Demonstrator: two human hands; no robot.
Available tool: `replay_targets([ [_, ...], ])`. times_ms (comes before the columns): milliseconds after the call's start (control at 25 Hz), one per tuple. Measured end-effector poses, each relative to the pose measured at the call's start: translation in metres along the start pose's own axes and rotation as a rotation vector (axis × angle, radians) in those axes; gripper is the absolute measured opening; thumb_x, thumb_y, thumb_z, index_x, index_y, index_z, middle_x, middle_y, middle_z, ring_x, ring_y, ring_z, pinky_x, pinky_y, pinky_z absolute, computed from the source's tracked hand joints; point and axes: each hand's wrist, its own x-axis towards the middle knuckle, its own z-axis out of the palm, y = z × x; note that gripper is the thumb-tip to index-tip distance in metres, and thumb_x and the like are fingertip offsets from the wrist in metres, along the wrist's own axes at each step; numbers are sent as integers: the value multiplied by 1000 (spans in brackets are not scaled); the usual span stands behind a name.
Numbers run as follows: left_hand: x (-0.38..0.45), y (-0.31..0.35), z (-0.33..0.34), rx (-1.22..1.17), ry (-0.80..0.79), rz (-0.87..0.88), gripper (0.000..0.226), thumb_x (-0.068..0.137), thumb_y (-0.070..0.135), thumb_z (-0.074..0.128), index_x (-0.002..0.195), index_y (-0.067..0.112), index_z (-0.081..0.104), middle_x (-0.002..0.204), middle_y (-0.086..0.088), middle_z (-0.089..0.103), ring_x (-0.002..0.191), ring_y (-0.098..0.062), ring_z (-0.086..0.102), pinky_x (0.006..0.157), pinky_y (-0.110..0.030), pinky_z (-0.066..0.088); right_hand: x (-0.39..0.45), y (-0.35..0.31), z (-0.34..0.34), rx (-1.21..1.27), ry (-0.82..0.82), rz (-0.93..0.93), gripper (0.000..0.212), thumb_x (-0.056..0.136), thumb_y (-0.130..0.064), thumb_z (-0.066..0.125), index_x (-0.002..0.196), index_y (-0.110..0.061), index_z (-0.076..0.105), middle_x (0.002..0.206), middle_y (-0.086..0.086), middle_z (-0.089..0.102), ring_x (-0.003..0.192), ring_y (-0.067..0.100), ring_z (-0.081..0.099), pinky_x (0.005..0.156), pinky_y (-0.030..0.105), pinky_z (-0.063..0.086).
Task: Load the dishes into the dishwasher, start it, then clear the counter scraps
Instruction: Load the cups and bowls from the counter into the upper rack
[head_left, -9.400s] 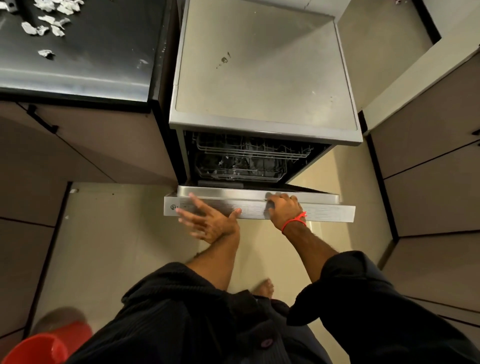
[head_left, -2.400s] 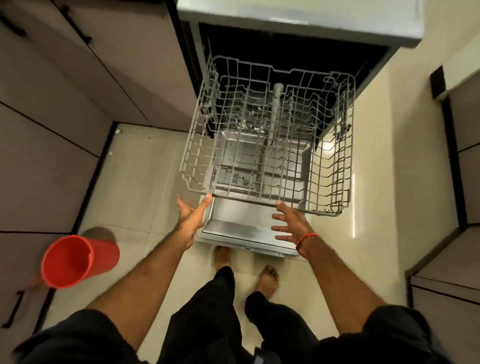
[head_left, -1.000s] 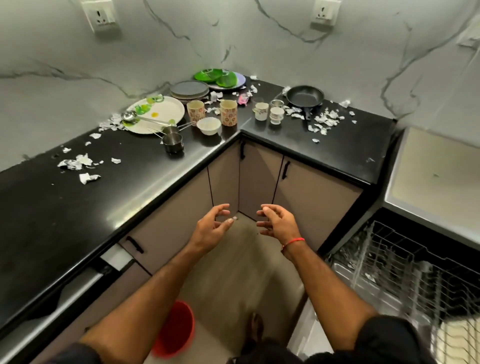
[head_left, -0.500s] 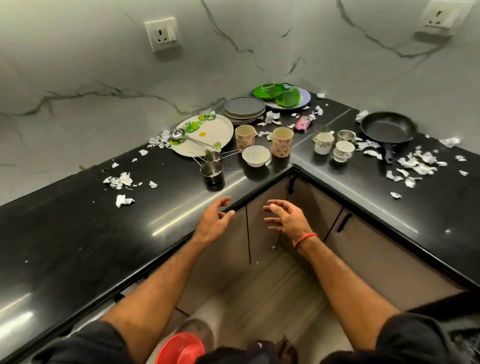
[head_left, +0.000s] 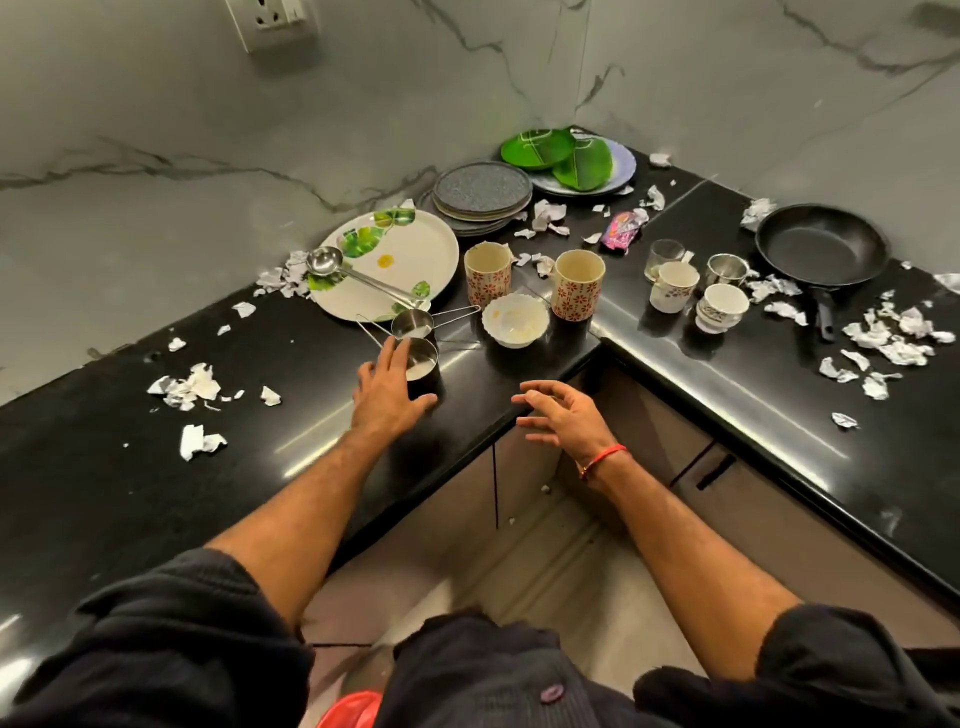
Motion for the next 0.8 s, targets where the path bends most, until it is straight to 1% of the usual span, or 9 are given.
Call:
replay_targets([
  [120, 37, -17, 5, 209, -48, 88, 101, 85, 54, 72, 160, 33, 7, 167, 2, 12, 149, -38, 12, 117, -65, 19, 20, -9, 3, -45, 50, -6, 16, 97, -26, 61, 112, -24, 66, 110, -2, 73, 97, 23, 72, 87, 45, 58],
  [240, 57, -24, 3, 367, -1, 163, 104, 77, 73, 65, 158, 30, 14, 150, -8, 31, 139, -33, 26, 114, -62, 21, 29, -15, 6, -85, 100, -28, 17, 97, -27, 61, 113, -25, 66, 110, -3, 73, 98, 22, 71, 87, 44, 59],
  [320, 62, -22, -2, 367, -20, 213, 105, 70, 84, 59, 153, 31, 24, 139, -11, 37, 133, -32, 33, 114, -61, 22, 29, -13, 10, -89, 133, -37, 17, 97, -26, 60, 113, -26, 66, 109, -3, 73, 100, 23, 71, 87, 44, 58],
  [400, 61, -9, -7, 332, 2, 341, 99, 66, 92, 50, 145, 34, 35, 132, -9, 42, 125, -30, 41, 110, -57, 28, 24, -9, 13, -86, 140, -60, 20, 97, -23, 60, 116, -27, 64, 112, -2, 72, 104, 26, 69, 86, 42, 59],
  [520, 44, 39, -6, 108, 6, 519, 93, 66, 98, 43, 137, 38, 41, 125, -6, 47, 112, -23, 50, 101, -47, 39, 6, -2, 12, -57, 85, -144, 47, 94, -15, 64, 135, -31, 51, 134, 3, 60, 113, 22, 65, 88, 32, 56],
  [560, 37, 61, -3, -11, -61, 532, 94, 65, 98, 43, 138, 38, 44, 125, -4, 48, 112, -21, 51, 100, -44, 44, -2, -1, 10, -47, 72, -180, 59, 91, -17, 67, 143, -34, 43, 142, 3, 52, 118, 20, 63, 93, 31, 54],
  [640, 21, 106, 1, -313, -320, 482, 100, 61, 101, 42, 135, 35, 57, 117, 7, 57, 105, -11, 59, 92, -34, 52, -20, -1, 4, -5, 103, -258, 79, 88, -18, 72, 150, -39, 29, 149, -1, 44, 126, 20, 58, 100, 35, 51],
  [720, 5, 145, 12, -546, -608, 414, 94, 59, 103, 42, 111, 32, 74, 95, 9, 73, 89, -8, 70, 81, -30, 56, -42, 0, -10, 23, 240, -310, 85, 85, -17, 76, 152, -33, 26, 147, -2, 47, 127, 22, 57, 100, 37, 51],
  [800, -12, 174, 22, -590, -784, 373, 83, 63, 101, 40, 90, 32, 78, 83, 4, 77, 77, -16, 73, 74, -32, 58, -63, 0, -26, 17, 420, -316, 81, 81, -22, 80, 148, -26, 34, 138, -1, 56, 123, 21, 59, 102, 38, 50],
])
